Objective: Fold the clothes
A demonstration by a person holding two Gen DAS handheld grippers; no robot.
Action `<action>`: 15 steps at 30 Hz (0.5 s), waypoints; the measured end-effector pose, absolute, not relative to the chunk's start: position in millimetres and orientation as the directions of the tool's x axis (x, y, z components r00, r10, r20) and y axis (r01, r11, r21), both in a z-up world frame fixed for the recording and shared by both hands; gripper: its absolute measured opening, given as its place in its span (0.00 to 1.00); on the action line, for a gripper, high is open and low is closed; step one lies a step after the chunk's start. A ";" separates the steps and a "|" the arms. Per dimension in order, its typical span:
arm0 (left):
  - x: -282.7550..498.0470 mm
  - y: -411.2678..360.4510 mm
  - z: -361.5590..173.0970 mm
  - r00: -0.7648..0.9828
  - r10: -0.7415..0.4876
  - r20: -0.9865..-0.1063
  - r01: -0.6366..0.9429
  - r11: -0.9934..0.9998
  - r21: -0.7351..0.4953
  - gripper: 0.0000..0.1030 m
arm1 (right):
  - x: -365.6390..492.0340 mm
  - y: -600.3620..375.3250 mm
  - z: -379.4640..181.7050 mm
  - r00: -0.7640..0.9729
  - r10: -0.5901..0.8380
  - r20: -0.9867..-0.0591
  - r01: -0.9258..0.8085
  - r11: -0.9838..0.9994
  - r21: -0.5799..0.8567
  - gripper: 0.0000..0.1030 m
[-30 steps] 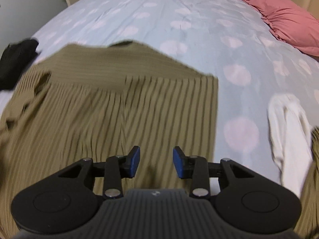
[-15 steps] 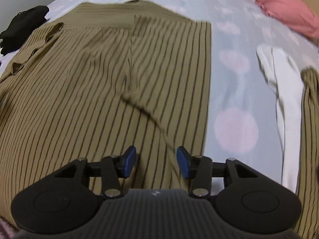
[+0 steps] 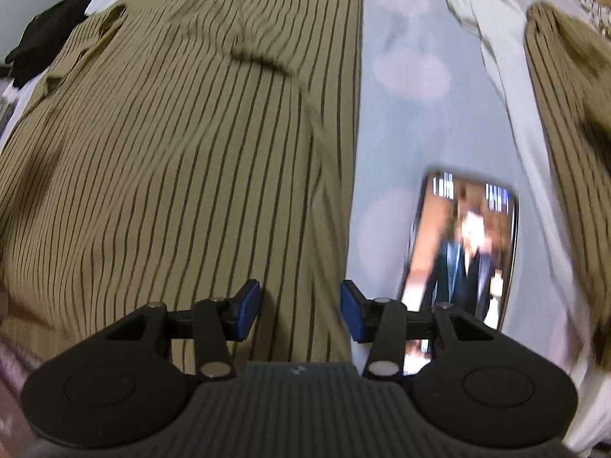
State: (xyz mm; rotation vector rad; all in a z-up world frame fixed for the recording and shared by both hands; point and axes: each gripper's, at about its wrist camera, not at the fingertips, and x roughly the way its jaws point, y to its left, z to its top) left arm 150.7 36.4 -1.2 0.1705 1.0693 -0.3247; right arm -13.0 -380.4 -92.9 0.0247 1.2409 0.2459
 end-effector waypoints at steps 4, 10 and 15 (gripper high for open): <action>147.9 16.0 5.3 0.452 -0.213 -0.866 0.370 0.928 -0.035 0.42 | -37.5 -392.2 -96.0 0.284 0.211 -0.935 -0.152 0.973 0.173 0.48; 151.9 -24.7 14.9 0.439 -0.288 -0.851 0.411 0.907 -0.095 0.42 | -57.4 -409.2 -101.5 0.232 0.258 -0.938 -0.098 0.966 0.241 0.48; 166.4 -70.1 22.2 0.412 -0.339 -0.846 0.436 0.889 -0.143 0.42 | -59.3 -409.8 -112.1 0.210 0.277 -0.938 -0.098 0.960 0.262 0.48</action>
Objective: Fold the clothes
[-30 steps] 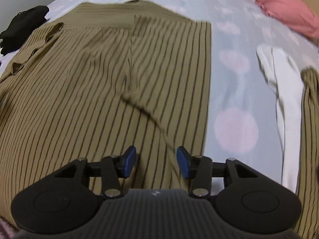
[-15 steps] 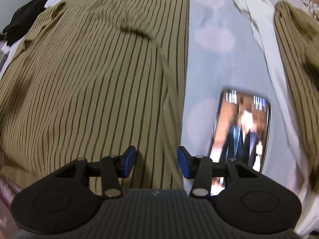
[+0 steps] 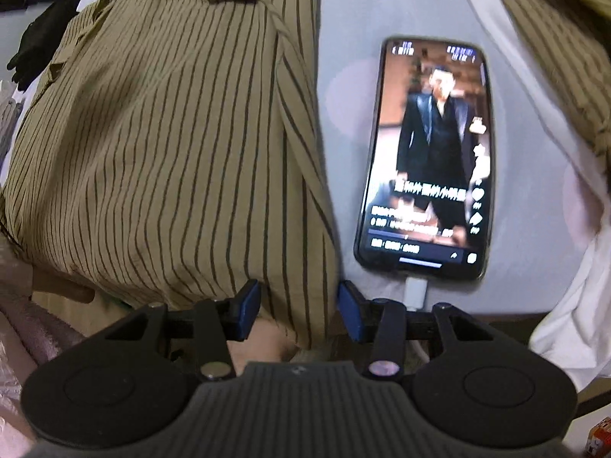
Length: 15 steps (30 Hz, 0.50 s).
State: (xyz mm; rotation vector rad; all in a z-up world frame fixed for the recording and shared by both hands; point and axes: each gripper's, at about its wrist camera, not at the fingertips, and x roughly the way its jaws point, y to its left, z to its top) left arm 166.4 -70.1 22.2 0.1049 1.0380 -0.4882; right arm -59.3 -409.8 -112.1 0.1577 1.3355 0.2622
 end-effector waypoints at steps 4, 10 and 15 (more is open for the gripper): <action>186.8 -108.5 24.6 0.395 -0.369 -0.842 0.432 0.883 -0.184 0.42 | -59.1 -405.9 -113.2 0.196 0.276 -0.941 -0.127 0.959 0.255 0.48; 218.3 -167.3 15.0 0.348 -0.389 -0.853 0.440 0.871 -0.218 0.43 | -57.9 -401.2 -120.5 0.115 0.296 -0.948 -0.124 0.952 0.282 0.42; 244.0 -210.9 -2.1 0.314 -0.370 -0.875 0.451 0.869 -0.205 0.45 | -49.7 -398.6 -130.6 0.032 0.301 -0.953 -0.094 0.950 0.297 0.41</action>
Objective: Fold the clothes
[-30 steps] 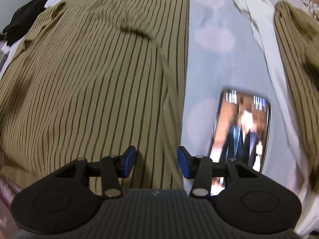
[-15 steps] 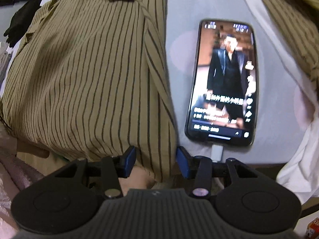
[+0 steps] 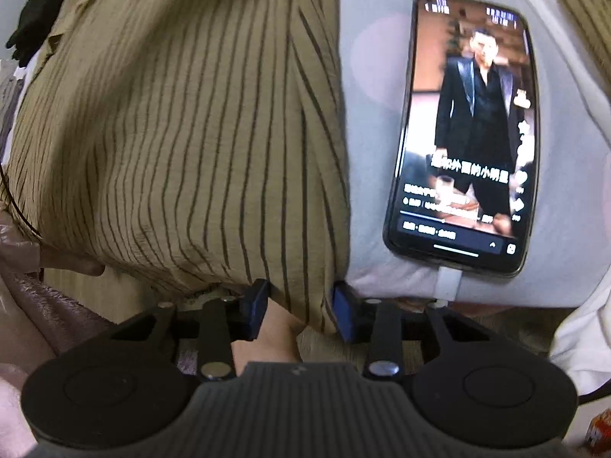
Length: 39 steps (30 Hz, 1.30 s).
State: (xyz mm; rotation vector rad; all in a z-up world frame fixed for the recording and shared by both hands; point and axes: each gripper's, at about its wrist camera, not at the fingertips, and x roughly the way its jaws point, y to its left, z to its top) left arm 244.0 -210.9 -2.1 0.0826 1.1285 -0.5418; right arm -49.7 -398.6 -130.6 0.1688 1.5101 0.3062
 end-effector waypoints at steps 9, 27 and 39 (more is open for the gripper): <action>308.8 -283.9 -40.0 0.235 -0.210 -0.949 0.474 0.877 -0.077 0.45 | -31.8 -397.6 -137.5 -0.070 0.286 -0.956 -0.122 0.948 0.293 0.37; 382.6 -322.0 -100.1 0.218 -0.127 -0.968 0.313 0.948 -0.054 0.35 | -45.9 -399.3 -141.5 -0.060 0.321 -0.945 -0.099 0.940 0.326 0.05; 381.6 -285.2 -61.8 0.237 -0.257 -0.937 0.295 0.938 -0.183 0.02 | -68.4 -390.3 -93.3 0.013 0.364 -0.931 -0.075 0.929 0.362 0.03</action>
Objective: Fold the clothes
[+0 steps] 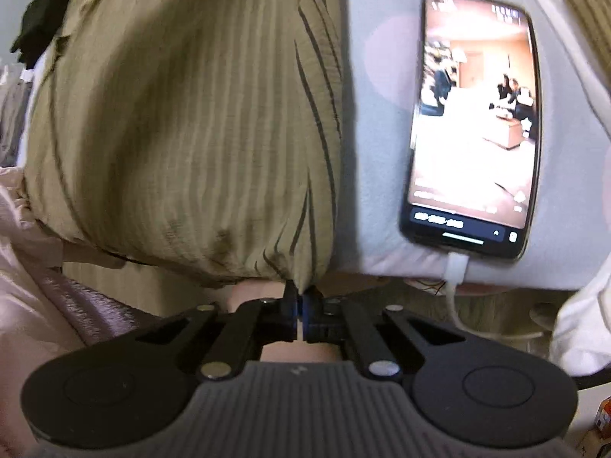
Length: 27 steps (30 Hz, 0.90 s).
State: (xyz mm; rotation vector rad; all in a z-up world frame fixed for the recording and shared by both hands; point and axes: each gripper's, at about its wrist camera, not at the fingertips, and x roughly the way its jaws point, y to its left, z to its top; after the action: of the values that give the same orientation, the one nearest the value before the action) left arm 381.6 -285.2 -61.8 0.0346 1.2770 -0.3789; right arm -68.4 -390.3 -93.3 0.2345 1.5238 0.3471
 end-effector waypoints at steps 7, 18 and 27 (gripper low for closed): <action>378.5 -255.9 -24.2 0.247 -0.366 -0.897 0.303 0.908 -0.288 0.02 | -77.7 -348.4 -52.1 0.075 0.392 -0.917 -0.164 0.912 0.377 0.03; 376.4 -160.0 14.8 0.271 -0.472 -0.839 0.304 0.869 -0.391 0.01 | -67.6 -284.5 -23.3 0.046 0.512 -0.858 -0.321 0.821 0.473 0.03; 374.0 -53.4 -1.0 0.315 -0.494 -0.810 0.215 0.869 -0.446 0.01 | -50.2 -235.1 -38.0 -0.029 0.589 -0.807 -0.368 0.745 0.557 0.03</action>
State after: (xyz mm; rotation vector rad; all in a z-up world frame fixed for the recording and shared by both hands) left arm 374.0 -53.4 -1.0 -0.2760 1.1616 -0.4752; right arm -50.2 -235.1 -38.0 0.1966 1.4040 0.7741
